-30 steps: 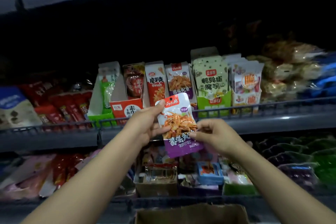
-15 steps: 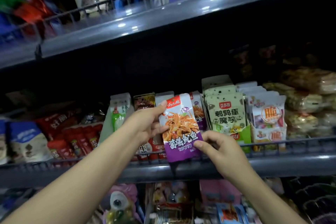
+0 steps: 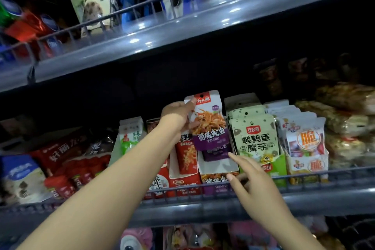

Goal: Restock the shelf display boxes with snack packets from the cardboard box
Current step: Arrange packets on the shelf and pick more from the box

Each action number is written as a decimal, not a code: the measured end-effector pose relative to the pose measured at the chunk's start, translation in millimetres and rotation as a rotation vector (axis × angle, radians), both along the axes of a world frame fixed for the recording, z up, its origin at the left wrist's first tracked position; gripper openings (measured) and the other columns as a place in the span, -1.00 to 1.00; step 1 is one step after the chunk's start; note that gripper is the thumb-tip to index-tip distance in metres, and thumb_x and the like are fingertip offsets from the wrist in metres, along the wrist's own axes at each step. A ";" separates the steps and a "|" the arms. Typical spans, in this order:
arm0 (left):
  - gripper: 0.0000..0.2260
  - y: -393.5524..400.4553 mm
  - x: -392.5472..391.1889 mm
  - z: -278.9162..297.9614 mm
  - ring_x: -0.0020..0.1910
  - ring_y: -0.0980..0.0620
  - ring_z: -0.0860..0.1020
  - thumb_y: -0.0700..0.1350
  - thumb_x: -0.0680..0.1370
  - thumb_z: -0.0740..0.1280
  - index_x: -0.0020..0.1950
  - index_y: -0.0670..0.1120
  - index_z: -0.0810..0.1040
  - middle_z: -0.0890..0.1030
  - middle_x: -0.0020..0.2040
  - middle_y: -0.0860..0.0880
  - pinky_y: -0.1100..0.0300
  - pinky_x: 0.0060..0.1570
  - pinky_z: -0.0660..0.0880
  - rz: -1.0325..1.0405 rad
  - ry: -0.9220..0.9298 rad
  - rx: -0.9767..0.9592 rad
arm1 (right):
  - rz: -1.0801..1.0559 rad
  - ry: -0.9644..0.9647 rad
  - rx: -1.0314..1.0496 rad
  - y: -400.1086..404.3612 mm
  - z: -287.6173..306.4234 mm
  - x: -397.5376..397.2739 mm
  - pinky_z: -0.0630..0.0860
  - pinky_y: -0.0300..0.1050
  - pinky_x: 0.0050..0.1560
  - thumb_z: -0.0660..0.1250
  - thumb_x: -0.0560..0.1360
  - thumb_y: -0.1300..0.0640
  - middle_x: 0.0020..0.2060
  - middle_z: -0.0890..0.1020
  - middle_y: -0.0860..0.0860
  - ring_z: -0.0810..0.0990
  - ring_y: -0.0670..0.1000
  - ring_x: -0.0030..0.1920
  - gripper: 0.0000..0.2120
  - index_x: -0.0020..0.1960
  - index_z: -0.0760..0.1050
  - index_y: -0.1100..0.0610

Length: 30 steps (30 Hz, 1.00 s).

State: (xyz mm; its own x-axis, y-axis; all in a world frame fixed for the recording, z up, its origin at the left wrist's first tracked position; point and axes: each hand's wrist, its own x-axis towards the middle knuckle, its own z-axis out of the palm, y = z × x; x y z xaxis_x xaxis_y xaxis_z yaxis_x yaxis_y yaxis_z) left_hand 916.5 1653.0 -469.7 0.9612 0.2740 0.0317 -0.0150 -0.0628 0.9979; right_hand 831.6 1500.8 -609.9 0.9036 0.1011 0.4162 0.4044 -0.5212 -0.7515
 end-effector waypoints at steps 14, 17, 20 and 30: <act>-0.86 -17.2 36.3 -56.9 -0.14 -0.11 0.64 -0.18 0.49 0.41 -0.02 -0.09 0.49 0.61 0.04 -0.12 0.12 -0.19 0.60 0.013 -0.060 0.519 | 0.079 -0.023 0.002 -8.3 -11.1 4.8 0.36 -0.51 0.00 0.22 0.56 0.13 0.28 0.25 -0.37 0.37 -0.39 0.08 -0.52 0.42 0.23 -0.17; -0.84 -16.3 37.2 -57.5 -0.09 -0.02 0.57 -0.24 0.49 0.39 -0.05 -0.05 0.46 0.54 0.03 -0.02 0.12 -0.13 0.53 -0.010 -0.183 0.791 | 0.087 -0.024 0.016 -8.5 -12.6 4.9 0.36 -0.51 -0.02 0.22 0.56 0.16 0.29 0.25 -0.35 0.37 -0.37 0.10 -0.51 0.42 0.24 -0.16; -0.79 -15.9 38.0 -56.9 -0.06 0.00 0.50 -0.24 0.51 0.36 0.13 -0.11 0.50 0.48 0.12 -0.08 0.17 -0.10 0.45 -0.001 -0.265 1.035 | 0.089 -0.027 0.030 -7.6 -14.1 5.4 0.35 -0.51 -0.04 0.24 0.55 0.19 0.29 0.27 -0.33 0.36 -0.34 0.11 -0.50 0.42 0.25 -0.13; -0.61 -9.7 45.3 -64.4 0.29 -0.07 0.29 -0.07 0.57 0.23 0.41 -0.03 0.36 0.44 0.28 -0.02 0.09 0.20 0.20 0.112 -0.392 1.686 | 0.088 -0.037 0.057 -6.7 -17.4 7.0 0.36 -0.49 -0.06 0.23 0.54 0.21 0.28 0.26 -0.35 0.40 -0.30 0.10 -0.51 0.40 0.27 -0.13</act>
